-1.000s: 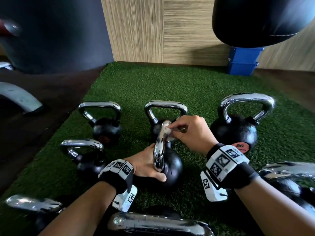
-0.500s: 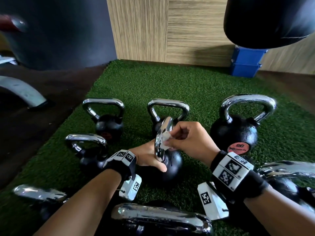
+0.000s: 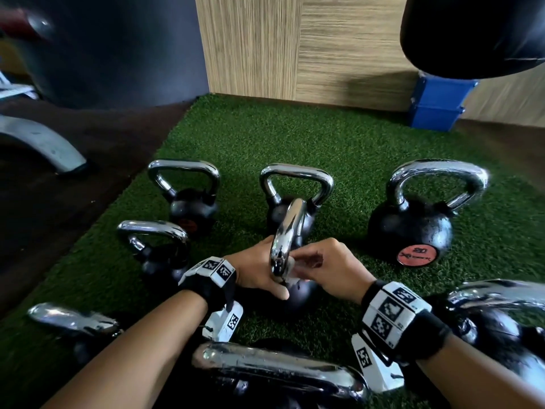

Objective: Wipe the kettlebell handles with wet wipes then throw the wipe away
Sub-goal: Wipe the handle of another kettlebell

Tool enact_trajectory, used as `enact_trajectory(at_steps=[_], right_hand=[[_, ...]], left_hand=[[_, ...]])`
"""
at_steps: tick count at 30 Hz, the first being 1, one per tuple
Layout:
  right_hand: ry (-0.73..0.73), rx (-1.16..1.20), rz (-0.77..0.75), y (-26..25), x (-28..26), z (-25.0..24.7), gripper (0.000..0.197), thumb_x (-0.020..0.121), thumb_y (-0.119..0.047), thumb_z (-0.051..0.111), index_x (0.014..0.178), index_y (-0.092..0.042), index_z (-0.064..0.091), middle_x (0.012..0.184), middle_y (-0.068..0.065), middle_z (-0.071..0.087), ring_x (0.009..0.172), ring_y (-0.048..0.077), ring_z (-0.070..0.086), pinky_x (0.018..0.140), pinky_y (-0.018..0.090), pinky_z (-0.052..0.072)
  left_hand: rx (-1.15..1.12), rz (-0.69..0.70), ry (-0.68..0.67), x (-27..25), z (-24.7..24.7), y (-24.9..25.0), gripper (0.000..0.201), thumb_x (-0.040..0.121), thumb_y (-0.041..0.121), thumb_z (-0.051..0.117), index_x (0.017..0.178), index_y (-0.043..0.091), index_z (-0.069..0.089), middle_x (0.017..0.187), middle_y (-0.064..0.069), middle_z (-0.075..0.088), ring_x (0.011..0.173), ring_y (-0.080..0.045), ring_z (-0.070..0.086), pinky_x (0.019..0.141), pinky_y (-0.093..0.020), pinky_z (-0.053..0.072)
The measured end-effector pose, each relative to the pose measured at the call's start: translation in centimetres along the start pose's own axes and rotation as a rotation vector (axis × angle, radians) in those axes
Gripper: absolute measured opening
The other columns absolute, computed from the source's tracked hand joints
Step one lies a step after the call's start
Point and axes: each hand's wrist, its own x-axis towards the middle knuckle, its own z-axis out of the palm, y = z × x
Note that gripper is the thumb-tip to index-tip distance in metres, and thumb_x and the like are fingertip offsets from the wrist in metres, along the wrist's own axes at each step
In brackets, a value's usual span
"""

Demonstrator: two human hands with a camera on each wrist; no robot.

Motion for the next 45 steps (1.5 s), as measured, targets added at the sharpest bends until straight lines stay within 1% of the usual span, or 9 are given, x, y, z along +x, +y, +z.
enact_trajectory(at_steps=[4, 9, 14, 16, 20, 23, 35, 41, 45], right_hand=[[-0.137, 0.050, 0.025, -0.1, 0.6, 0.6, 0.012, 0.086, 0.012, 0.068, 0.095, 0.005, 0.073, 0.078, -0.006, 0.067, 0.062, -0.012, 0.064, 0.061, 0.007, 0.048], [-0.239, 0.080, -0.153, -0.7, 1.0, 0.3, 0.007, 0.086, 0.002, 0.072, 0.091, 0.001, 0.077, 0.101, 0.008, 0.074, 0.095, 0.022, 0.071, 0.084, 0.034, 0.056], [-0.371, 0.114, -0.094, -0.4, 1.7, 0.6, 0.037, 0.086, 0.013, 0.061, 0.086, -0.021, 0.073, 0.078, -0.017, 0.073, 0.069, -0.007, 0.064, 0.063, 0.010, 0.048], [-0.384, 0.170, -0.073, -0.3, 1.7, 0.5, 0.042, 0.084, 0.016, 0.061, 0.086, -0.024, 0.072, 0.079, -0.017, 0.074, 0.072, -0.007, 0.065, 0.066, 0.010, 0.048], [-0.344, 0.449, -0.014, 0.5, 1.0, 0.8, 0.016, 0.086, 0.009, 0.066, 0.100, 0.003, 0.072, 0.096, 0.014, 0.072, 0.088, 0.024, 0.063, 0.081, 0.030, 0.051], [-0.346, 0.726, 0.081, 1.2, 0.7, 1.3, 0.041, 0.086, -0.003, 0.064, 0.115, 0.025, 0.054, 0.105, 0.028, 0.062, 0.089, 0.031, 0.061, 0.083, 0.036, 0.053], [-0.174, 1.155, 0.218, 1.4, 2.2, 1.5, 0.058, 0.077, 0.010, 0.061, 0.133, 0.016, 0.045, 0.105, 0.028, 0.063, 0.079, 0.027, 0.071, 0.074, 0.035, 0.063], [-0.027, 1.114, 0.195, 1.6, 2.4, 1.8, 0.017, 0.069, 0.013, 0.067, 0.081, 0.002, 0.062, 0.113, 0.031, 0.060, 0.079, 0.029, 0.074, 0.063, 0.032, 0.063], [0.121, 1.073, 0.176, 1.5, 3.2, 1.5, 0.024, 0.061, 0.013, 0.074, 0.070, -0.003, 0.059, 0.123, 0.047, 0.053, 0.104, 0.053, 0.062, 0.066, 0.039, 0.064]], left_hand=[[0.224, 0.037, -0.107, -0.7, 0.5, 0.6, 0.062, 0.075, 0.033, 0.081, 0.128, 0.005, 0.065, 0.127, -0.006, 0.064, 0.124, -0.022, 0.051, 0.117, -0.046, 0.033], [0.157, -0.070, -0.049, -1.7, 1.0, 0.1, 0.081, 0.067, 0.031, 0.086, 0.137, 0.003, 0.057, 0.150, -0.019, 0.045, 0.144, -0.035, 0.035, 0.123, -0.035, 0.022], [0.139, -0.146, -0.037, -2.1, 0.9, 0.6, 0.112, 0.053, 0.051, 0.076, 0.149, 0.004, 0.040, 0.155, -0.020, 0.040, 0.137, -0.027, 0.040, 0.113, -0.023, 0.024], [0.116, -0.132, -0.046, -1.9, 1.0, 0.8, 0.100, 0.059, 0.043, 0.079, 0.145, 0.004, 0.047, 0.150, -0.021, 0.043, 0.141, -0.035, 0.039, 0.120, -0.034, 0.027], [0.141, -0.094, -0.071, -2.0, 0.8, 1.6, 0.091, 0.061, 0.041, 0.084, 0.139, 0.003, 0.055, 0.144, -0.018, 0.046, 0.137, -0.034, 0.040, 0.117, -0.048, 0.034], [0.133, -0.090, -0.081, -2.2, 0.6, 2.0, 0.101, 0.054, 0.051, 0.076, 0.139, 0.002, 0.053, 0.145, -0.018, 0.049, 0.131, -0.025, 0.044, 0.116, -0.049, 0.035], [0.147, -0.039, -0.055, -2.0, 0.4, 1.8, 0.103, 0.061, 0.037, 0.083, 0.152, 0.010, 0.043, 0.158, -0.015, 0.035, 0.150, -0.031, 0.026, 0.126, -0.047, 0.017], [0.025, -0.226, -0.014, -2.9, 0.6, 2.3, 0.129, 0.045, 0.054, 0.076, 0.153, 0.005, 0.026, 0.156, -0.016, 0.036, 0.135, -0.024, 0.040, 0.116, -0.032, 0.031], [0.008, -0.127, 0.020, -2.8, 0.7, 2.3, 0.134, 0.040, 0.062, 0.066, 0.154, 0.004, 0.025, 0.154, -0.006, 0.031, 0.147, -0.027, 0.028, 0.121, -0.027, 0.022]])
